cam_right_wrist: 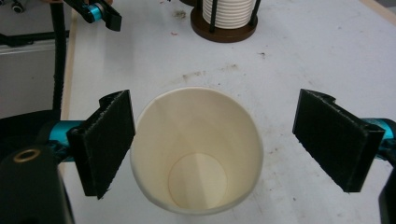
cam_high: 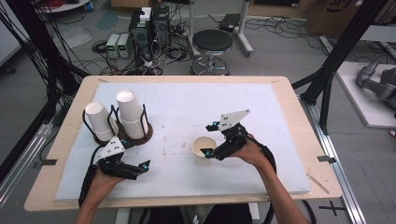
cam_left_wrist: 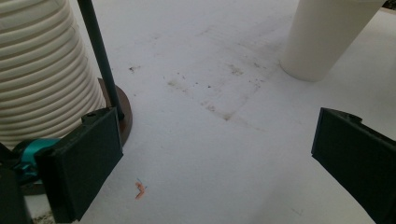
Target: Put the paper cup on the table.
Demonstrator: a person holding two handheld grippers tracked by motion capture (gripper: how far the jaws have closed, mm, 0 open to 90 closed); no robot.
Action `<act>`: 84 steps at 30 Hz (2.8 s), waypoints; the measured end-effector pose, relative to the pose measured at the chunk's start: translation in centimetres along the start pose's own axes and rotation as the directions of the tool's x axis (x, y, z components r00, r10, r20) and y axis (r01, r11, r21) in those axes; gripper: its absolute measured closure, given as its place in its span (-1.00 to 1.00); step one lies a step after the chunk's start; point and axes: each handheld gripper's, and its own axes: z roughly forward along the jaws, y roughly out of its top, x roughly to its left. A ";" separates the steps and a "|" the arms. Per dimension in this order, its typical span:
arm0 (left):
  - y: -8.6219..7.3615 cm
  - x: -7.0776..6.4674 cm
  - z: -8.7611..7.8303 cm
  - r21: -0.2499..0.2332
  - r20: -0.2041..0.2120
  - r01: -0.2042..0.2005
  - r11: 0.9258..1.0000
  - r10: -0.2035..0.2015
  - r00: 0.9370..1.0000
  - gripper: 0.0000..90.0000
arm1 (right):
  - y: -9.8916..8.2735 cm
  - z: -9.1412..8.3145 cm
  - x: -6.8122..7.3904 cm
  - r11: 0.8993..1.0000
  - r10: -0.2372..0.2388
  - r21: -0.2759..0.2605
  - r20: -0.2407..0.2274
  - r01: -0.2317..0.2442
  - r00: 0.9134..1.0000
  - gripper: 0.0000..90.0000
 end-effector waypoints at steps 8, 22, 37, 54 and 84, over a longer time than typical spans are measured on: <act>-0.1 0.0 0.0 0.001 0.000 -0.001 1.000 0.001 1.000 -0.96 | 0.1 -0.8 0.1 0.999 0.009 -0.040 0.001 -0.009 1.000 -0.70; 0.0 0.0 -0.2 -0.011 -0.010 -0.004 1.000 0.004 1.000 -0.96 | 0.1 -2.7 0.5 0.994 0.027 -0.104 0.037 -0.023 0.999 -0.70; 0.2 -0.1 -0.2 -0.017 -0.014 -0.007 1.000 0.007 1.000 -0.96 | -1.8 -5.0 0.4 0.986 0.076 -0.155 0.093 -0.061 0.993 -0.68; 0.1 0.1 -0.4 -0.025 -0.027 -0.003 1.000 0.003 1.000 -0.96 | -5.8 -7.8 0.5 0.971 0.173 -0.196 0.186 -0.136 0.967 -0.63; -0.1 0.1 -0.5 -0.040 -0.033 0.012 0.999 -0.014 0.999 -0.96 | -10.5 -8.5 0.2 0.942 0.297 -0.242 0.276 -0.233 0.914 -0.63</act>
